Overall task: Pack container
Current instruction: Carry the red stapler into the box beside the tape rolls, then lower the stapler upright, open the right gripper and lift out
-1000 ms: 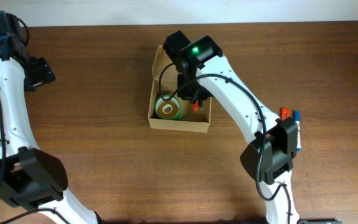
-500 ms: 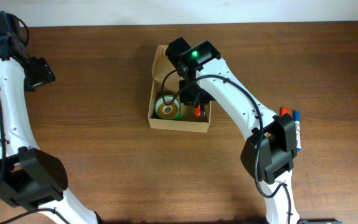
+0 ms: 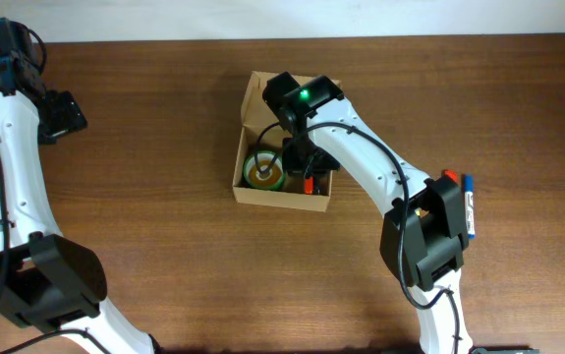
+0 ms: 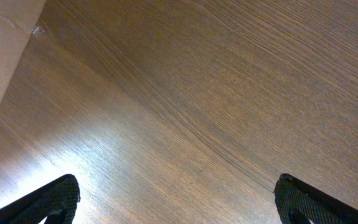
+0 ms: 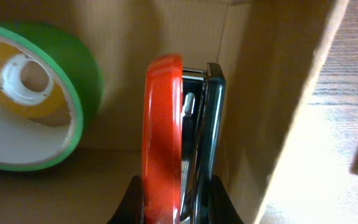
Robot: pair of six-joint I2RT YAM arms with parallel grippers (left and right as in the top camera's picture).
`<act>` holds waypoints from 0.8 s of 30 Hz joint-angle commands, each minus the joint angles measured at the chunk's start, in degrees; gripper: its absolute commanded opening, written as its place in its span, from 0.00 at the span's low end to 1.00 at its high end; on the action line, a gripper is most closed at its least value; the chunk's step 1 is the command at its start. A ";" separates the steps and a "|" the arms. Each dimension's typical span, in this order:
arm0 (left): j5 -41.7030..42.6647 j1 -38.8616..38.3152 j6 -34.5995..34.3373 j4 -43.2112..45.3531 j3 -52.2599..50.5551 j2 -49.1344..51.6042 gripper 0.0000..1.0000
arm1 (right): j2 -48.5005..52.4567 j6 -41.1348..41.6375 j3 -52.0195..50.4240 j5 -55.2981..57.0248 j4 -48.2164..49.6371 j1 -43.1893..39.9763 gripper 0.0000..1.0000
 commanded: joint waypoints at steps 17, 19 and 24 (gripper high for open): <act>0.24 0.35 0.90 0.00 -0.26 -1.73 1.00 | 0.20 1.36 -5.14 -1.73 4.28 -2.73 0.04; 0.24 0.35 0.90 0.00 -0.26 -1.73 1.00 | 0.20 1.36 -6.25 -1.90 5.14 -2.75 0.04; 0.24 0.35 0.90 0.00 -0.26 -1.73 1.00 | 0.20 1.31 -7.48 -2.82 6.40 -2.80 0.04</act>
